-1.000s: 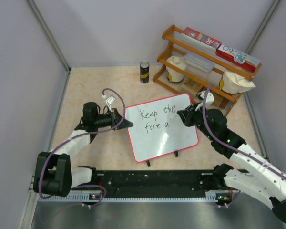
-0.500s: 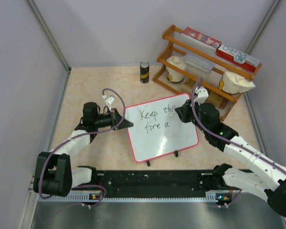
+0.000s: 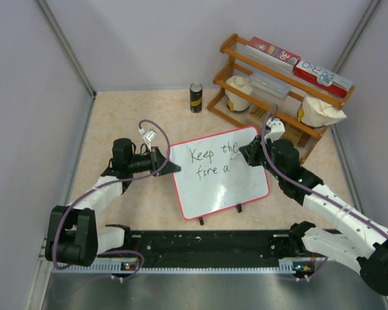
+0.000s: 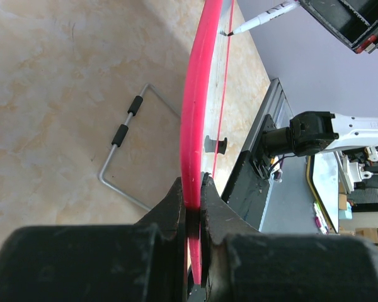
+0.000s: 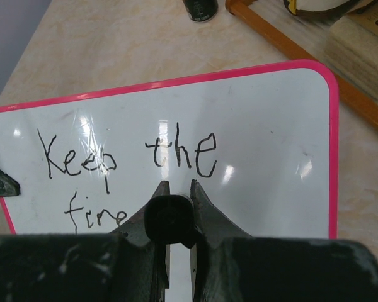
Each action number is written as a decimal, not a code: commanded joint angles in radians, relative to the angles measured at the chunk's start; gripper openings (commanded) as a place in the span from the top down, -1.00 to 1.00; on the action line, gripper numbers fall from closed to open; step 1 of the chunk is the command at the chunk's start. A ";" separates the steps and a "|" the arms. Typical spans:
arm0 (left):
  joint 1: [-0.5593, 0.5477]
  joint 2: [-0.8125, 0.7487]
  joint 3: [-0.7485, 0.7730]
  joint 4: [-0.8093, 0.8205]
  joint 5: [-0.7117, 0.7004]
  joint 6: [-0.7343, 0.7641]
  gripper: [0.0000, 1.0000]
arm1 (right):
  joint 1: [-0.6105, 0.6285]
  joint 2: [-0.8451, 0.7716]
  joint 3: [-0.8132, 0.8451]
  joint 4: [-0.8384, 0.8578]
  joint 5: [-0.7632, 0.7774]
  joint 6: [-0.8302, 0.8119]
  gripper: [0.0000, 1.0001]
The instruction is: Write a sentence on the whiteboard
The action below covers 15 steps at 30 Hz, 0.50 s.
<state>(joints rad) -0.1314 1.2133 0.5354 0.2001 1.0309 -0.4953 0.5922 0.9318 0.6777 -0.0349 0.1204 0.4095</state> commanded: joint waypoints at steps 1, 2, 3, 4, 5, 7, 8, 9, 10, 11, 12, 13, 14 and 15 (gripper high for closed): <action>0.001 0.002 -0.026 -0.031 -0.106 0.112 1.00 | -0.008 0.002 -0.012 0.061 -0.031 0.014 1.00; 0.001 0.002 -0.025 -0.031 -0.106 0.112 1.00 | -0.008 0.002 -0.015 0.058 -0.031 0.017 1.00; 0.001 0.003 -0.025 -0.031 -0.106 0.112 1.00 | -0.006 0.002 -0.018 0.056 -0.031 0.018 1.00; 0.001 0.002 -0.025 -0.031 -0.106 0.112 1.00 | -0.006 0.001 -0.026 0.050 -0.034 0.020 1.00; 0.001 0.002 -0.025 -0.031 -0.107 0.112 1.00 | -0.006 -0.001 -0.030 0.047 -0.037 0.023 1.00; 0.001 0.002 -0.023 -0.031 -0.104 0.110 1.00 | -0.008 -0.008 -0.044 0.038 -0.039 0.028 1.00; 0.001 0.002 -0.023 -0.031 -0.104 0.110 1.00 | -0.008 -0.010 -0.050 0.036 -0.042 0.031 1.00; 0.001 0.003 -0.023 -0.031 -0.104 0.110 1.00 | -0.008 -0.016 -0.056 0.038 -0.041 0.032 1.00; 0.001 0.002 -0.023 -0.031 -0.104 0.110 1.00 | -0.006 -0.024 -0.067 0.036 -0.044 0.032 1.00; 0.001 0.002 -0.022 -0.031 -0.104 0.110 1.00 | -0.008 -0.027 -0.073 0.012 -0.045 0.038 1.00; 0.001 0.002 -0.023 -0.031 -0.104 0.110 1.00 | -0.008 -0.030 -0.084 0.006 -0.051 0.038 1.00; 0.001 0.002 -0.023 -0.031 -0.106 0.110 1.00 | -0.006 -0.034 -0.089 0.004 -0.051 0.040 1.00; 0.001 0.002 -0.023 -0.031 -0.104 0.110 1.00 | -0.006 -0.040 -0.092 -0.006 -0.053 0.040 1.00; 0.001 0.003 -0.022 -0.031 -0.103 0.110 1.00 | -0.006 -0.044 -0.101 -0.008 -0.054 0.040 1.00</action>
<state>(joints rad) -0.1314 1.2133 0.5354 0.1989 1.0298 -0.4992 0.5922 0.9024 0.6083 -0.0067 0.0731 0.4469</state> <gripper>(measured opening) 0.069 0.091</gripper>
